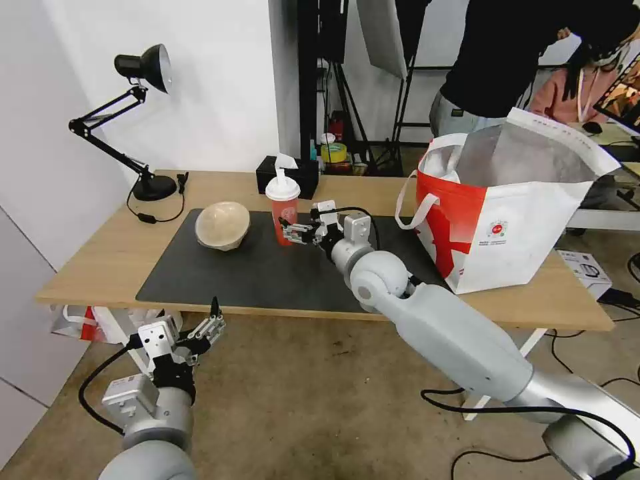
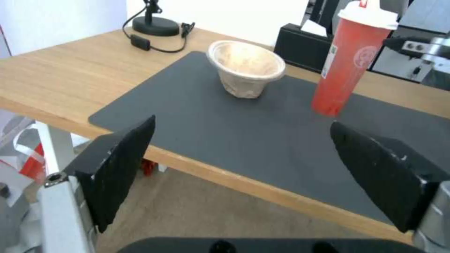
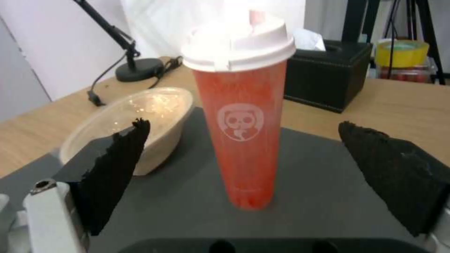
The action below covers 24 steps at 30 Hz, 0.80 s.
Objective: Pick up the trash from the table and place it into the takeout bag.
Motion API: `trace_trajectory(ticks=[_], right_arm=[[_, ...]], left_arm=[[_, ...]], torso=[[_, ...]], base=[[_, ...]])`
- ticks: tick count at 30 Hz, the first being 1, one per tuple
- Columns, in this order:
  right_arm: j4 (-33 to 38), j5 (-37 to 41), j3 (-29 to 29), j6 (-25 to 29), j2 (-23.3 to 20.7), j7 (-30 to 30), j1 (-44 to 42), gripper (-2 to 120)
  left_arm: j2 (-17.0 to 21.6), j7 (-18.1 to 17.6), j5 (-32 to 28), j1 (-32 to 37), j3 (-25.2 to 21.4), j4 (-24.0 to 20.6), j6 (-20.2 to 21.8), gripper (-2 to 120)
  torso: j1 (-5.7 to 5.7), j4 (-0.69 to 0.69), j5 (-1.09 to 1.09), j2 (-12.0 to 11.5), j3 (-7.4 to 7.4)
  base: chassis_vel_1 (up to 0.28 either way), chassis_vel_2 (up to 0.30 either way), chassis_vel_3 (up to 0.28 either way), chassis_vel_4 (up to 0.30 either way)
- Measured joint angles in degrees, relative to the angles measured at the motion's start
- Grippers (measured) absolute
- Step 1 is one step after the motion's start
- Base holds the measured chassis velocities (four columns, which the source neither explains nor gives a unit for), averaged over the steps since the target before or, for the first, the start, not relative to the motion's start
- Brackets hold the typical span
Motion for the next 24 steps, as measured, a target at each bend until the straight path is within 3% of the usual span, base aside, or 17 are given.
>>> trace_trajectory(ticks=[24], right_arm=[[-10.4,-3.1,1.1,1.6,8.0,-3.4,1.9,100]], left_arm=[[-0.3,-0.5,-0.5,-0.2,-0.2,-0.6,0.4,100]], torso=[[0.0,0.0,0.0,0.0,0.0]], base=[[0.0,0.0,0.0,0.0]])
